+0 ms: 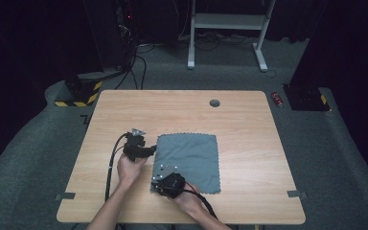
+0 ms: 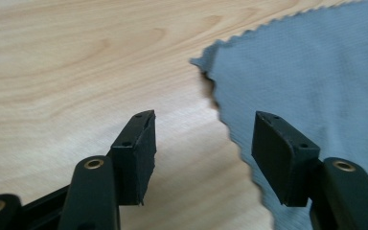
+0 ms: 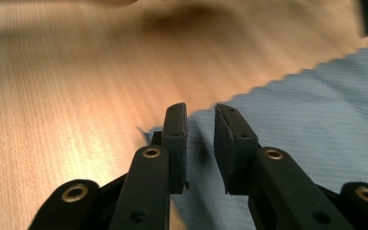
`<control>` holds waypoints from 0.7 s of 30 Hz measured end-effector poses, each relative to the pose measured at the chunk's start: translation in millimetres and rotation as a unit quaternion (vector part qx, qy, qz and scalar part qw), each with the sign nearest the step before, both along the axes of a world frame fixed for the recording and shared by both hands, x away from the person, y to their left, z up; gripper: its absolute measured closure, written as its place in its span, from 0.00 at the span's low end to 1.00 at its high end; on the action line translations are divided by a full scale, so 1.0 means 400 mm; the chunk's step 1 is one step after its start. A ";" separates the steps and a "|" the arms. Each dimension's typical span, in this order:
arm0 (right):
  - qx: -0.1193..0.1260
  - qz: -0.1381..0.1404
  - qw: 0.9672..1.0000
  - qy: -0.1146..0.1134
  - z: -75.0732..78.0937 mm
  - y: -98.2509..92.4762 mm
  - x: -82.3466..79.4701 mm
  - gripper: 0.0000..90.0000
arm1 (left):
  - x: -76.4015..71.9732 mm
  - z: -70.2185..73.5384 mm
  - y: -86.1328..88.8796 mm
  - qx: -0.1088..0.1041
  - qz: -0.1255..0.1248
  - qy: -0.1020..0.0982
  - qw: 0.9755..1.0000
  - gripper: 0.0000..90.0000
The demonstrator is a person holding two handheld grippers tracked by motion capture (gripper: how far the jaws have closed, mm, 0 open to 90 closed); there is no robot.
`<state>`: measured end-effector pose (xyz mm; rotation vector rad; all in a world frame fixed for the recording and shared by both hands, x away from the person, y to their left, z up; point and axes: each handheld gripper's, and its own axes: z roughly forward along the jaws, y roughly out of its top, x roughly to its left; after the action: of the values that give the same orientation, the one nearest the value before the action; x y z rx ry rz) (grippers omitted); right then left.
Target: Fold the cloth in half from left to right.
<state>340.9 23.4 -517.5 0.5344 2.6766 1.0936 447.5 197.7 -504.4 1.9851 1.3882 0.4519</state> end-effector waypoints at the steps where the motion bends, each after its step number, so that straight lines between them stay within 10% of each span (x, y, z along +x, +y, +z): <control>1: -0.005 0.004 1.000 -0.001 -0.004 0.006 -0.005 0.82 | 0.006 0.004 0.003 -0.008 0.003 -0.002 1.000 0.48; 10: -0.001 0.010 1.000 -0.018 -0.009 0.011 -0.039 0.79 | 0.077 0.013 -0.010 -0.018 0.017 0.008 1.000 0.50; 21: 0.005 0.006 1.000 -0.017 -0.012 0.005 -0.044 0.78 | 0.131 -0.012 -0.053 0.020 0.021 0.010 1.000 0.53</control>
<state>323.2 25.3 -522.5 0.4962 2.6492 1.1113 500.1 176.3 -509.4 2.0002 1.4460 0.4823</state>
